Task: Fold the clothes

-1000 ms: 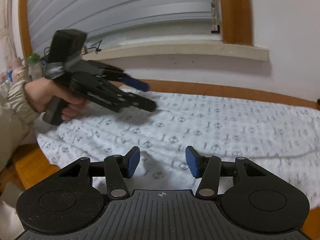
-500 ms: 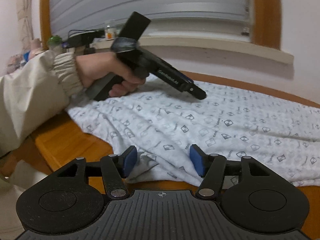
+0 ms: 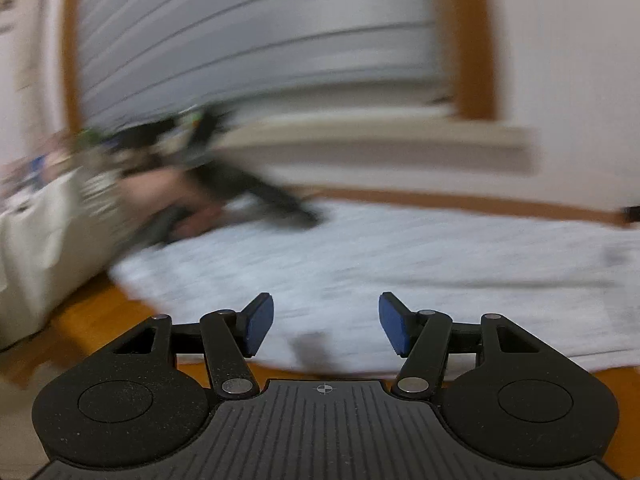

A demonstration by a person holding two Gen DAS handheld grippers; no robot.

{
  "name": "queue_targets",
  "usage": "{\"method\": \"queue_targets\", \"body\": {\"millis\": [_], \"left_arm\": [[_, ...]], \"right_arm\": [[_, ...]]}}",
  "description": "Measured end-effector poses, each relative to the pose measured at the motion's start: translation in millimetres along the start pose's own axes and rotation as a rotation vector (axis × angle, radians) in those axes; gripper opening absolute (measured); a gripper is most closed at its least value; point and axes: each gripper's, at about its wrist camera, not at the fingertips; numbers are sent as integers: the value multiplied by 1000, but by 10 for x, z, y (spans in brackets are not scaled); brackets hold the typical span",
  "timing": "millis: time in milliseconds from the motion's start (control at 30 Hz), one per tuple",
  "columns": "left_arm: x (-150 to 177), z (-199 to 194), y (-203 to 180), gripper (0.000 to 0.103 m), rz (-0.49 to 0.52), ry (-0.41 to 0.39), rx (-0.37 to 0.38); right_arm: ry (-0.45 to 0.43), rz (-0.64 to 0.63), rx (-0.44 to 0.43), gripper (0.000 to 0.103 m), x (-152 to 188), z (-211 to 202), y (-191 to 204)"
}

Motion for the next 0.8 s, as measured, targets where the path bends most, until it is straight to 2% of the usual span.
{"method": "queue_targets", "body": {"millis": [67, 133, 267, 300, 333, 367, 467, 600, 700, 733, 767, 800], "left_arm": [[0, 2, 2, 76, -3, 1, 0], [2, 4, -7, 76, -2, 1, -2], [7, 1, -13, 77, -4, 2, -5], [9, -2, -14, 77, -5, 3, -6], [17, -12, -10, 77, -5, 4, -6], [29, -29, 3, 77, -4, 5, -1], [76, -101, 60, 77, -2, 7, 10], [126, -203, 128, 78, -10, 7, 8], [138, -231, 122, 78, -11, 6, 3], [140, -236, 120, 78, -12, 6, 2], [142, -240, 118, 78, -12, 6, 1], [141, -240, 119, 78, -12, 6, 1]], "right_arm": [[27, -16, 170, 55, 38, 3, -407], [69, 9, 294, 54, 83, 27, -809], [133, 52, 394, 55, 128, 82, -1363], [145, 18, 426, 56, 120, 101, -1408], [157, -21, 452, 63, 117, 124, -1400], [167, -31, 459, 67, 116, 144, -1410], [156, 41, 422, 68, 143, 136, -1512], [144, 128, 438, 69, 212, 100, -1767], [155, 180, 385, 69, 238, 198, -1944], [153, 197, 364, 62, 235, 220, -2003], [154, 217, 341, 39, 224, 233, -2068], [156, 231, 324, 22, 192, 250, -2132]]}}
Point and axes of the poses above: each gripper's, at about its wrist camera, not at the fingertips, and z roughly the way its jaws point, y to its left, x to its underside, and after that the axes turned 7 degrees about -z, right-handed
